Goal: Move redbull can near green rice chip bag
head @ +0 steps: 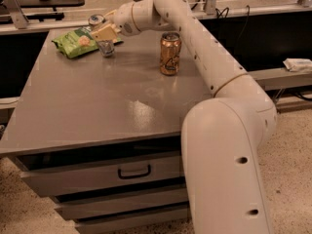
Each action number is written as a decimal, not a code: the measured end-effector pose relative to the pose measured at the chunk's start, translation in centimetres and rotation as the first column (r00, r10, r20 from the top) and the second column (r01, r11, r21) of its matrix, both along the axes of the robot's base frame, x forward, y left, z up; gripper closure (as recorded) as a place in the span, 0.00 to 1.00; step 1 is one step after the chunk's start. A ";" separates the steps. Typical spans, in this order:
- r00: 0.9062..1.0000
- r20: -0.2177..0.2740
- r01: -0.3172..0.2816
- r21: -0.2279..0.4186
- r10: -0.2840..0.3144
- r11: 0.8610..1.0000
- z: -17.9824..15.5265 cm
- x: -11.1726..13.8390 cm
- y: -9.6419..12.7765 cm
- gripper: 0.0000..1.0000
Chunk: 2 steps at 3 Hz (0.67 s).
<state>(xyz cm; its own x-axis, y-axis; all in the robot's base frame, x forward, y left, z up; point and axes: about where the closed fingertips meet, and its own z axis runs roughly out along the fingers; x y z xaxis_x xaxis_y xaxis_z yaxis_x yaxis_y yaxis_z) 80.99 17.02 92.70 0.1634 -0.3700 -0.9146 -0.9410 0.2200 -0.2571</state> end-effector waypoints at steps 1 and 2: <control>1.000 -0.027 0.008 0.021 -0.007 1.000 -1.1 0.6 1.2 1.00; 0.999 -0.033 0.031 0.023 -0.030 0.999 -1.0 1.3 1.2 0.82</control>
Offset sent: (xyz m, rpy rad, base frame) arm 0.0238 0.0044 -0.0056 0.0286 0.0351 -0.0706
